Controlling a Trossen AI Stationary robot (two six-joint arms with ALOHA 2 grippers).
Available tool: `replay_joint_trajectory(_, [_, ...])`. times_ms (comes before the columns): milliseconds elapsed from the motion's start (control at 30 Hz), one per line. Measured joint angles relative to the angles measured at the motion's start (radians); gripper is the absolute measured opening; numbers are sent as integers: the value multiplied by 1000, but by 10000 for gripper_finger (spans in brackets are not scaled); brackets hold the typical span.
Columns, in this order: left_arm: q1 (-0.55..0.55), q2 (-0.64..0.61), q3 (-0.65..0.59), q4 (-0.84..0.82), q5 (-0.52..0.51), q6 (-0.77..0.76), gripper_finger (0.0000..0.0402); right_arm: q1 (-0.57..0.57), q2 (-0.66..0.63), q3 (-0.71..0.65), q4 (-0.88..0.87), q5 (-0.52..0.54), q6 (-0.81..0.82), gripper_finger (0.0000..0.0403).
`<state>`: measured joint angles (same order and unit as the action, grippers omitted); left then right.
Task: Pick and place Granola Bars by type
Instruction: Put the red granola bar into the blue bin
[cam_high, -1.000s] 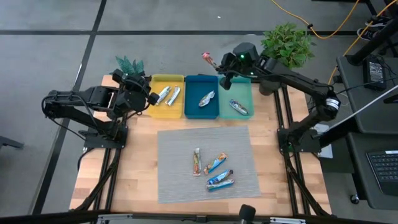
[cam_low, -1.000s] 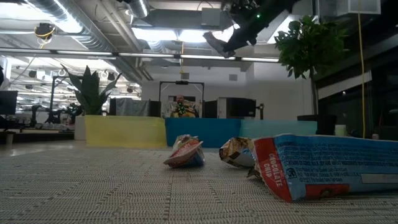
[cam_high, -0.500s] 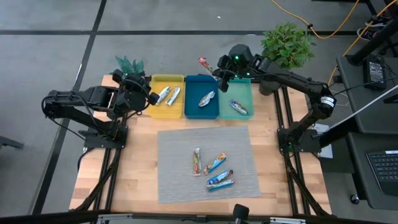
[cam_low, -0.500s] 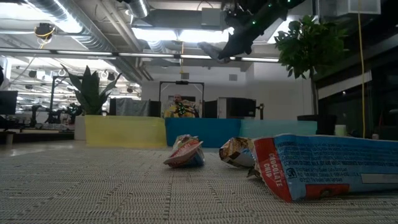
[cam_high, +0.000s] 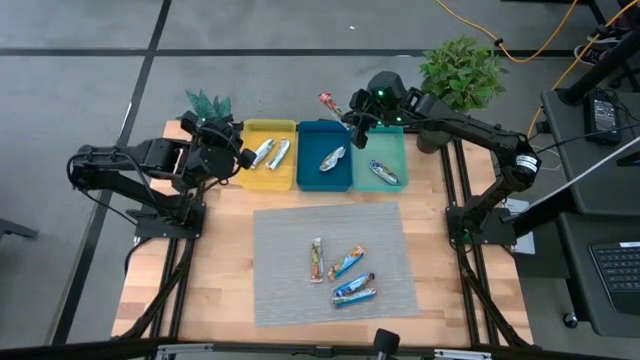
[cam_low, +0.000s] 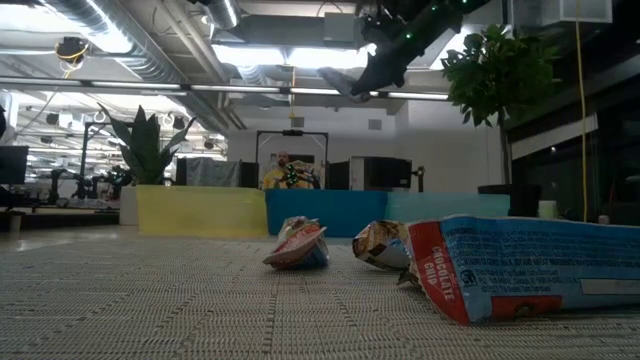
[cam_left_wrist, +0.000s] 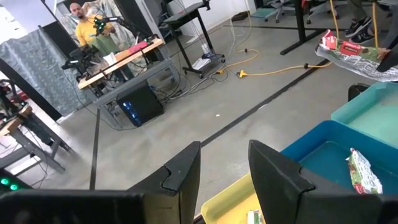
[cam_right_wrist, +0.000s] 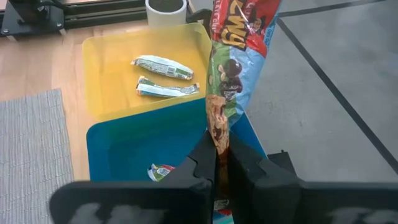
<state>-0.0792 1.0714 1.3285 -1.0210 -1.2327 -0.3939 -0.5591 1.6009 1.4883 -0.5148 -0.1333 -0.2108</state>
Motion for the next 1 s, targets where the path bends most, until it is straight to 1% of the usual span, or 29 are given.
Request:
replay_joint_trajectory(200, [0, 0, 0, 0, -1, 9, 127, 0, 7, 0, 0, -6, 4, 22])
replay_joint_trajectory(433, [0, 0, 0, 0, -2, 13, 127, 8, 46, 0, -18, -66, 60, 22])
replay_joint_trajectory(700, [0, 0, 0, 0, 1, 14, 127, 48, 49, 0, -19, -74, 71, 21])
replay_joint_trajectory(1000, [0, 0, 0, 0, 2, 15, 127, 61, 93, 1, -52, -76, 98, 21])
